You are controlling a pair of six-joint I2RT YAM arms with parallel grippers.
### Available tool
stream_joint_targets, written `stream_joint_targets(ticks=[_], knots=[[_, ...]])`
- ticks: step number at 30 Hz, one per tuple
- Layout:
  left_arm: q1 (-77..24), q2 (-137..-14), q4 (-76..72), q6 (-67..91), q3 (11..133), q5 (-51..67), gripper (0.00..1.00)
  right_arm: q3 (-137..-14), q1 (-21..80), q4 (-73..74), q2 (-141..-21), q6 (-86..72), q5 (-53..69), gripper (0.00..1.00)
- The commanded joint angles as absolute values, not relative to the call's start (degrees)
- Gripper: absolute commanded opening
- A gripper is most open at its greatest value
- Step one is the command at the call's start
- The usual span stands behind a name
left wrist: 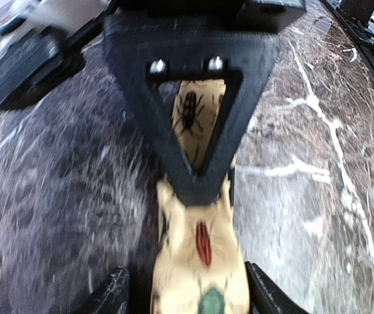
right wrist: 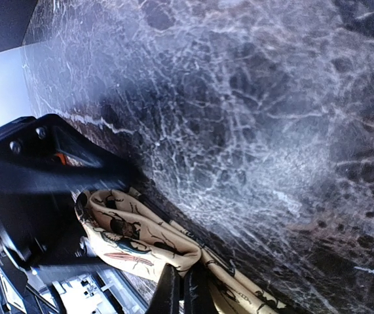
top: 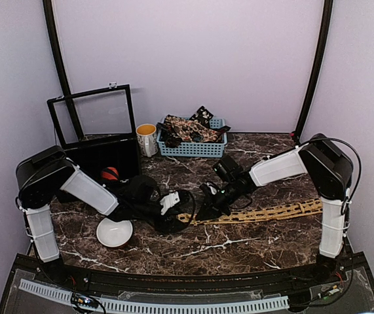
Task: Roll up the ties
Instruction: Roll the tie at the center of the board.
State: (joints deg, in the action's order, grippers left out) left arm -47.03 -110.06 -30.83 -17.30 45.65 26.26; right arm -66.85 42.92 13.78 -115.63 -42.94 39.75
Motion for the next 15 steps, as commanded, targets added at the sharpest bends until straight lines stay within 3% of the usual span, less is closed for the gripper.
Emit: stream_joint_targets(ticks=[1,10,15], knots=[[-46.1,-104.6,-32.7,-15.9,41.1,25.6,0.59,-64.6,43.7,16.8,-117.6,-42.6,36.3,0.00],[-45.9,-106.4,-32.3,-17.4,41.9,26.7,0.53,-64.2,43.6,17.0,-118.0,-43.2,35.7,0.00],[-45.9,-105.4,-32.4,-17.7,43.2,28.0,0.37,-64.1,43.5,17.1,-118.3,-43.2,35.5,0.00]])
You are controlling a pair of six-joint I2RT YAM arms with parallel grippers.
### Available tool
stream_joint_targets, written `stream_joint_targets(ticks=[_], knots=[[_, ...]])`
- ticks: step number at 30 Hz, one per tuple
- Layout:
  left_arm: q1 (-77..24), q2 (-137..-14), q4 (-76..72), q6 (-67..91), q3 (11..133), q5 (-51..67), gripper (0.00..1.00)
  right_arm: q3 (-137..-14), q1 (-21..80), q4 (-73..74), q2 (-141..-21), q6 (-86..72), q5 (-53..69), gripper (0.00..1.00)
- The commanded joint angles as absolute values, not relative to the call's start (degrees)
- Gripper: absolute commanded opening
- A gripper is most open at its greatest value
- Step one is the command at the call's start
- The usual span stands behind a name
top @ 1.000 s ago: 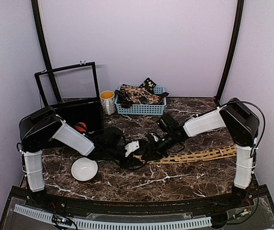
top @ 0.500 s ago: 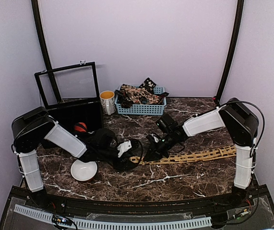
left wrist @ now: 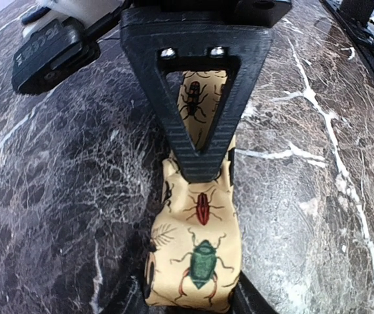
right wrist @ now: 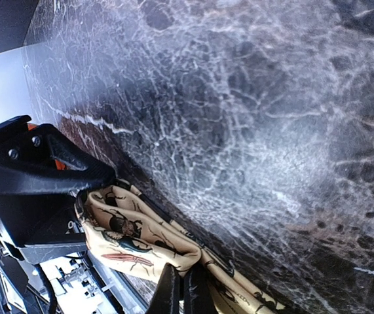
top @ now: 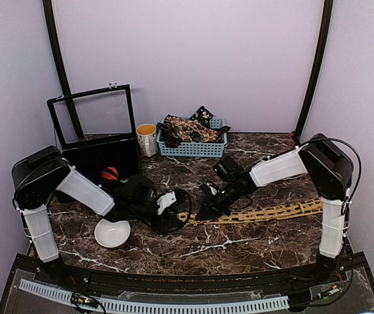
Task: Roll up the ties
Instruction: Roll the tie at the center of the board.
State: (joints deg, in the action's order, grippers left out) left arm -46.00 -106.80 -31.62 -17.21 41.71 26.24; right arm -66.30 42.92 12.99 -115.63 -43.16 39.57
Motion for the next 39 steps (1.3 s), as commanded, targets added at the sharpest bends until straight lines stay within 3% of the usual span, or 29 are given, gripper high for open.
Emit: stream_joint_targets(ticks=[1,24,34,39], knots=[[-46.0,-105.2,-32.2,-17.5,43.8,28.7,0.36,-64.1,43.6,17.1,-118.4,-43.2,35.6,0.00],[-48.1,-114.8,-34.7,-13.4,50.6,31.8,0.35,-64.2,43.6,17.0,-118.5,-42.4,35.7,0.00],[-48.5,-115.4,-27.0,-16.2,49.5,28.9,0.29,-64.4,43.1,16.3,-114.5,-42.6,35.6,0.00],[-48.6,-115.1,-23.0,-18.0,49.6,27.6,0.29,-63.3,42.2,15.4,-110.9,-42.9,35.8,0.07]])
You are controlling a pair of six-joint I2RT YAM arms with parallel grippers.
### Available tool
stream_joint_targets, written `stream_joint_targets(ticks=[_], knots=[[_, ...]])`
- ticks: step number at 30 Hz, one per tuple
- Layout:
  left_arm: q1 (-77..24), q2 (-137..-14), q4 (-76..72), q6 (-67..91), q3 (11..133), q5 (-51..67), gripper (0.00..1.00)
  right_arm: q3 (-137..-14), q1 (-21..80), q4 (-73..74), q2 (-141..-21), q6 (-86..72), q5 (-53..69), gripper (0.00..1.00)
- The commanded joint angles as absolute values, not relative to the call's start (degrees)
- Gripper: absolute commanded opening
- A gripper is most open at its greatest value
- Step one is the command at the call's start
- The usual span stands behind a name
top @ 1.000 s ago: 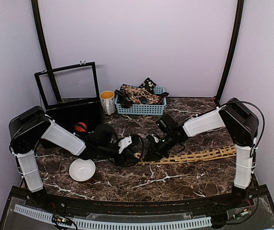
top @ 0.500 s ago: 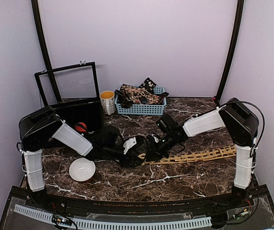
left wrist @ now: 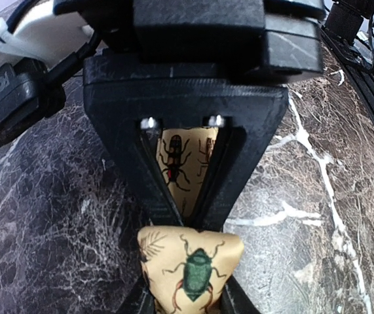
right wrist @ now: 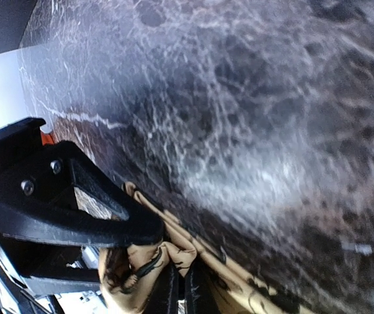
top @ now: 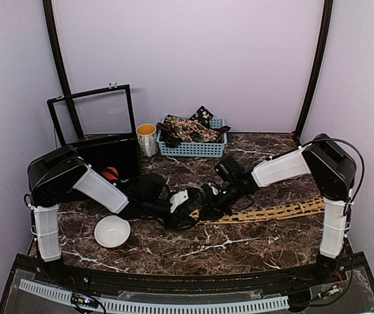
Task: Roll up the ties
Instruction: Roll the tie at the center of the board.
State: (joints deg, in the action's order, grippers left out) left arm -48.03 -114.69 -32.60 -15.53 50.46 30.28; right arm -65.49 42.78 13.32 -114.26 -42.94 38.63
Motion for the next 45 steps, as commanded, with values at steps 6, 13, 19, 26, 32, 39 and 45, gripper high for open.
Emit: stream_joint_targets(ticks=[6,13,19,26,32,39,45], knots=[[-48.7,-115.2,-21.4,-18.8,50.1,26.7,0.28,-59.7,40.4,12.6,-104.9,-43.6,36.4,0.22],[-48.9,-115.3,-21.2,-19.0,50.4,26.5,0.28,-58.8,40.9,6.0,-101.9,-47.6,40.5,0.47],[-48.9,-115.3,-20.9,-19.2,50.5,26.8,0.28,-63.2,42.9,10.2,-106.4,-45.8,41.4,0.47],[-48.9,-115.2,-20.5,-19.2,50.6,27.0,0.28,-65.0,43.2,15.3,-110.2,-43.3,38.8,0.26],[-48.7,-114.7,-20.8,-18.3,51.1,27.2,0.33,-64.7,43.0,17.8,-110.3,-42.2,36.7,0.00],[-46.5,-109.1,-26.9,-13.6,49.2,29.9,0.64,-62.5,41.9,18.0,-110.3,-40.9,35.8,0.00],[-46.5,-106.5,-31.6,-13.4,44.9,28.9,0.71,-60.0,40.3,18.6,-109.9,-39.9,34.4,0.00]])
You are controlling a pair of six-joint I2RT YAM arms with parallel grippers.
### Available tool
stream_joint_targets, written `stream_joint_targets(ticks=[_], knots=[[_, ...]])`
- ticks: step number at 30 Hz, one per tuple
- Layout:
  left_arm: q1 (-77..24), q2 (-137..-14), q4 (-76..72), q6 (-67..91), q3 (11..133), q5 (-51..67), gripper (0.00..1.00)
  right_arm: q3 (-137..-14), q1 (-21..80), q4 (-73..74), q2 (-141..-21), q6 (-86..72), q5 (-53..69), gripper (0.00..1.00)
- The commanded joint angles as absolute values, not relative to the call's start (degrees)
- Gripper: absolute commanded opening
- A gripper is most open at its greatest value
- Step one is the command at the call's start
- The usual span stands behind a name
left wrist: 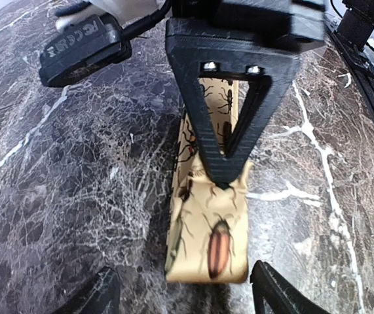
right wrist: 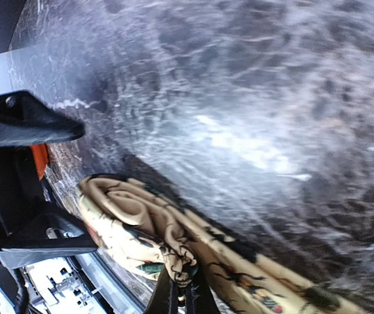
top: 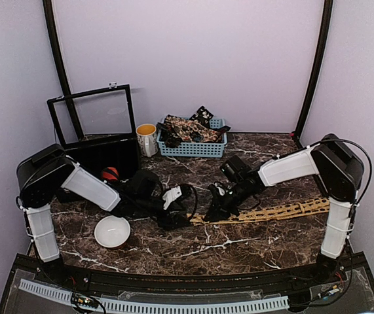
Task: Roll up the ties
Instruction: Roll the tie at the center of the board.
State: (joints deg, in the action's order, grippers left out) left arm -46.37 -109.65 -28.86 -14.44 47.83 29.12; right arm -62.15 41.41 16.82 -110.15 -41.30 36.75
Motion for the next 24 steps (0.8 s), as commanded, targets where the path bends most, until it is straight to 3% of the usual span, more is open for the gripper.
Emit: stream_joint_targets(ticks=[1,14,24], knots=[[-46.5,-106.7,-31.9,-13.3,44.4,29.1,0.71,-59.6,39.9,18.6,-109.8,-39.9,34.2,0.00],[-47.5,-113.1,-37.7,-12.2,46.9,31.3,0.74,-57.0,38.3,18.4,-110.2,-39.5,33.4,0.00],[-48.7,-113.8,-41.4,-10.7,48.7,34.9,0.43,-57.0,38.2,18.6,-110.9,-39.1,33.6,0.00]])
